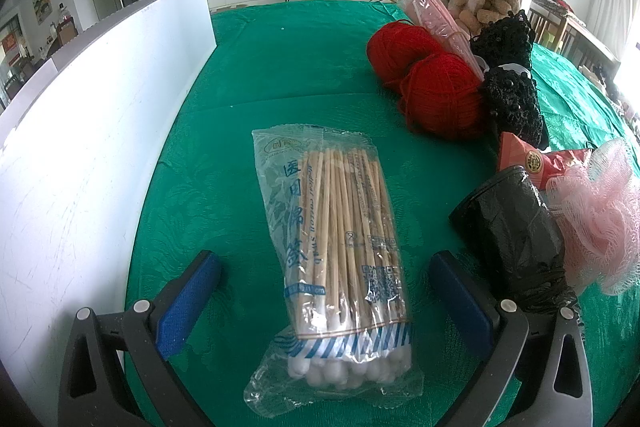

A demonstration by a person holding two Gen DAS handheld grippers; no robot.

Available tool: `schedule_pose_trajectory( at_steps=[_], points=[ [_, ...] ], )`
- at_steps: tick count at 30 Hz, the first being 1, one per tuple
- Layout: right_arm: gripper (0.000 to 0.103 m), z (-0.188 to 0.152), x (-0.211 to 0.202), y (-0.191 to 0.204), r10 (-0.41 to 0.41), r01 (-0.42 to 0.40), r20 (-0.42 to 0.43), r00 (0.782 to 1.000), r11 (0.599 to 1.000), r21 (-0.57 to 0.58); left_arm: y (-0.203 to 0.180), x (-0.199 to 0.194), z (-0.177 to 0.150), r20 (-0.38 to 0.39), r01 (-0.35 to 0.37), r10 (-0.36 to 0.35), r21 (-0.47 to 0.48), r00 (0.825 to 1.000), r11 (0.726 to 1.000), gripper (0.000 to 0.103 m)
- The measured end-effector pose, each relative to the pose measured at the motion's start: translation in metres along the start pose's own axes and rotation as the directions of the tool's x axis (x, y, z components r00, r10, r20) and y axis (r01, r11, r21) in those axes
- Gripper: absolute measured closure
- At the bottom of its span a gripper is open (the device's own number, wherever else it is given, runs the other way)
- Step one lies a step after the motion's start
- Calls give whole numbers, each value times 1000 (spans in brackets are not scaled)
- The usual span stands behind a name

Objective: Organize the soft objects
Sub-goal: 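Grasp the bag of cotton swabs with the left tool while the right tool holds the pouch, then carry the swabs and pouch into the cardboard box and release both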

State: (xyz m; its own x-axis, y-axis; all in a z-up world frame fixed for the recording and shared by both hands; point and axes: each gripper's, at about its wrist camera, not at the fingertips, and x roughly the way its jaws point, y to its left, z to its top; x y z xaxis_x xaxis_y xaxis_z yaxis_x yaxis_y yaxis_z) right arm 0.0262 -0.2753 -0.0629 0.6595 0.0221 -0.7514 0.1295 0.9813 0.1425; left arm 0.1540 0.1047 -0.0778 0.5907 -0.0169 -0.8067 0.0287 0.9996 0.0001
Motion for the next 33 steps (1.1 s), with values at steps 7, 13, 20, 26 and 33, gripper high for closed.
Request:
schedule_pose_trajectory(
  at_steps=[7, 13, 20, 26, 33],
  points=[
    [21, 19, 5, 6, 25, -27, -92, 995, 999, -21, -1, -3, 4, -86, 18, -16, 31, 996, 999, 0],
    [26, 28, 25, 27, -119, 94, -185, 976, 986, -137, -1, -3, 6, -122, 11, -7, 32, 993, 999, 2],
    [54, 35, 1, 9, -78, 73, -148, 986, 997, -41, 2, -20, 9, -54, -4, 6, 39, 999, 999, 64],
    [53, 50, -30, 17, -43, 40, -101, 994, 999, -32, -7, -36, 9, -16, -15, 16, 59, 1000, 998, 64],
    [53, 57, -61, 46, -14, 11, -33, 999, 996, -91, -6, -71, 16, 40, 34, -36, 50, 999, 998, 65]
  ],
)
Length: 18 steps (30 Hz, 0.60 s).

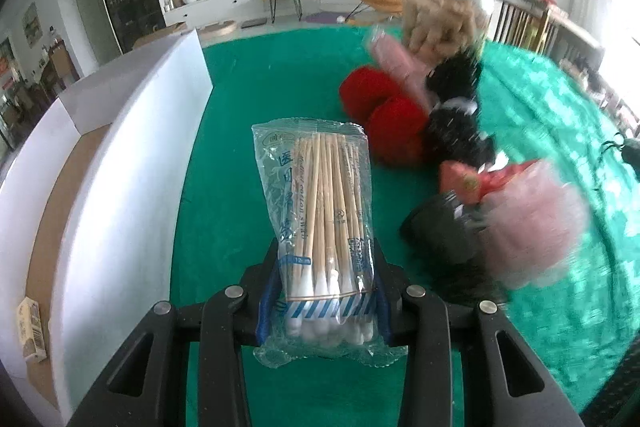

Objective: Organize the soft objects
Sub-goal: 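Carry the swabs and pouch into the cardboard box and release both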

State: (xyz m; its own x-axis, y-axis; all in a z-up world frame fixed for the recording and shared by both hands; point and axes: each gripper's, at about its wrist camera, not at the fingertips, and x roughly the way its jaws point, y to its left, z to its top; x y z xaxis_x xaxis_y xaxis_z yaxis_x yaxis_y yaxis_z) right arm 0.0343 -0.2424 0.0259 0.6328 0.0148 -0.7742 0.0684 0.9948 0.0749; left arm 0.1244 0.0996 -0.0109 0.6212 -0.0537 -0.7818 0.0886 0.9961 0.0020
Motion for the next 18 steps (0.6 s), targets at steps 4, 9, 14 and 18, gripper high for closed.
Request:
schedule_pose_trajectory(
  at_steps=[4, 9, 14, 18],
  points=[
    [53, 16, -28, 34, 58, -55, 39, 998, 996, -72, 16, -37, 11, 55, 93, -89, -68, 994, 993, 64],
    [53, 45, -60, 106, 194, -179, 70, 979, 968, -173, 56, -83, 29, 131, 160, -142, -142, 981, 977, 64],
    [53, 69, -74, 204, 339, -311, 49, 940, 904, -294, 124, -126, 40, 198, 62, -23, -191, 980, 980, 64],
    [53, 71, -84, 298, 489, -463, -27, 872, 805, -370, 191, -145, 30, 176, -75, 126, -270, 976, 960, 61]
  ],
)
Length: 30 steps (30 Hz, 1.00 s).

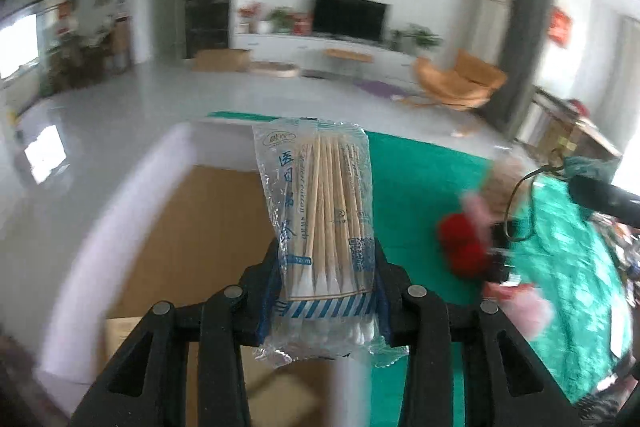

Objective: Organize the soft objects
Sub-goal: 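Carry the swabs and pouch into the cardboard box and release both, then return both open tools to the table beside the remaining items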

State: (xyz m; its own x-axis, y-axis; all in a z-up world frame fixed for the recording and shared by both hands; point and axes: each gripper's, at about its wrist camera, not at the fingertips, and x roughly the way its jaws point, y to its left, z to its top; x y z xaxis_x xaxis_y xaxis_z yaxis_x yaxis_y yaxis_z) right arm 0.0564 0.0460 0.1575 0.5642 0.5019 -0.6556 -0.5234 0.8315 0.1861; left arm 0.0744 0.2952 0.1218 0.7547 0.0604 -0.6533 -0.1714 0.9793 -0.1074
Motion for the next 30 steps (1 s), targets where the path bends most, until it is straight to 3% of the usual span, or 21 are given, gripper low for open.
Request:
schedule_pose_trajectory(
  at_steps=[1, 3, 4, 6, 8, 10, 14, 17, 20, 23, 24, 27, 30],
  points=[
    [53, 5, 10, 17, 40, -40, -10, 999, 999, -9, 15, -1, -1, -9, -40, 40, -14, 999, 999, 58],
    [48, 11, 38, 53, 135, -136, -48, 990, 990, -23, 45, -1, -6, -29, -145, 144, -36, 989, 989, 13],
    [40, 11, 51, 65, 175, -178, -77, 981, 984, -25, 56, 0, -10, -36, -192, 190, -43, 981, 980, 2],
    [30, 10, 80, 85, 234, -241, -153, 960, 970, -30, 75, -1, -21, -28, -263, 261, -54, 965, 963, 0],
    [30, 5, 94, 89, 219, -228, -204, 954, 973, -20, 82, 2, -32, -47, -290, 288, -51, 957, 956, 0],
    [30, -3, 95, 81, 211, -218, -194, 958, 976, -16, 81, 2, -43, -55, -285, 282, -55, 958, 957, 0],
    [30, -29, 82, 37, 28, -34, -114, 993, 998, -59, 58, -2, -55, -27, -193, 192, -64, 981, 979, 0],
    [30, -63, 67, -14, -132, 130, -45, 990, 991, -43, 14, -5, -56, -16, -55, 54, -49, 998, 997, 0],
    [30, -106, 43, -86, -285, 285, -6, 958, 957, 54, -45, -10, -62, -30, 131, -131, 13, 991, 991, 0],
    [30, -160, 17, -159, -442, 438, -20, 897, 880, 184, -103, -9, -80, -75, 279, -272, 95, 959, 956, 0],
    [30, -181, 9, -186, -488, 486, -52, 871, 843, 232, -121, -2, -88, -102, 305, -294, 120, 950, 945, 0],
    [30, -222, -1, -236, -539, 555, -144, 830, 771, 314, -162, 33, -111, -172, 311, -283, 167, 944, 936, 0],
    [30, -244, 1, -260, -561, 588, -182, 808, 740, 327, -172, 78, -126, -217, 273, -234, 168, 948, 947, 0]
  ],
)
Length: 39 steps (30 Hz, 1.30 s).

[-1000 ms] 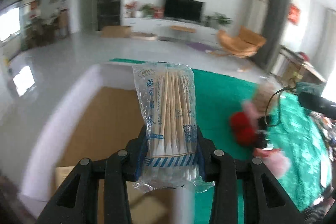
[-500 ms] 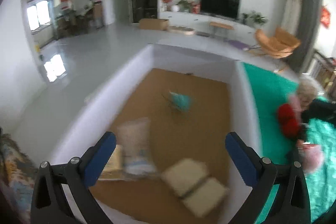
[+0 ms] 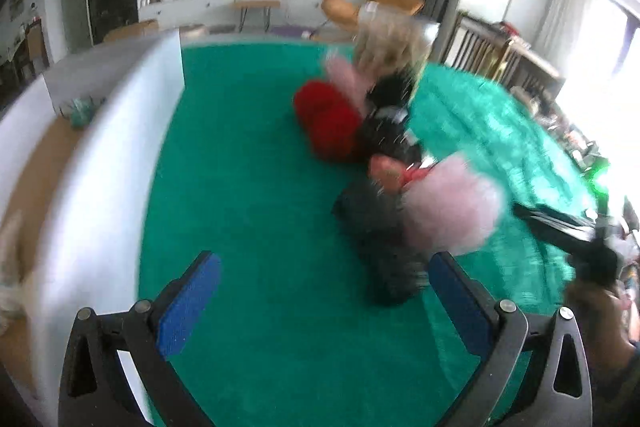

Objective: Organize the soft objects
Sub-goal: 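Return both open tools to the table beside the remaining items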

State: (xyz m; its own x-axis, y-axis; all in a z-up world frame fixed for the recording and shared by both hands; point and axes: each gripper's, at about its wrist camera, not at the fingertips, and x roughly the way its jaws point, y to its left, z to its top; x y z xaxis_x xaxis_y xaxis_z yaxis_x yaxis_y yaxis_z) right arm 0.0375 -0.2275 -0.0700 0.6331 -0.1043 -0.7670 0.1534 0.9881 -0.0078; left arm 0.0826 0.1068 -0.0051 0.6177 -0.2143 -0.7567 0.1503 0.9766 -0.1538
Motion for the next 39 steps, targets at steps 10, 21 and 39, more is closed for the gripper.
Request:
schedule_pose_trajectory(
  at_steps=[10, 21, 39],
  points=[
    [23, -21, -23, -17, -18, 18, -27, 999, 1000, 0, 27, 72, 34, -11, -141, 141, -56, 990, 988, 0],
    [21, -28, -24, -18, -14, 15, -29, 999, 1000, 8, 42, 106, 33, -54, -206, 205, -28, 977, 978, 0],
    [21, -28, -24, -18, -15, 15, -29, 999, 1000, 8, 44, 105, 33, -55, -210, 208, -26, 977, 977, 0]
  ],
)
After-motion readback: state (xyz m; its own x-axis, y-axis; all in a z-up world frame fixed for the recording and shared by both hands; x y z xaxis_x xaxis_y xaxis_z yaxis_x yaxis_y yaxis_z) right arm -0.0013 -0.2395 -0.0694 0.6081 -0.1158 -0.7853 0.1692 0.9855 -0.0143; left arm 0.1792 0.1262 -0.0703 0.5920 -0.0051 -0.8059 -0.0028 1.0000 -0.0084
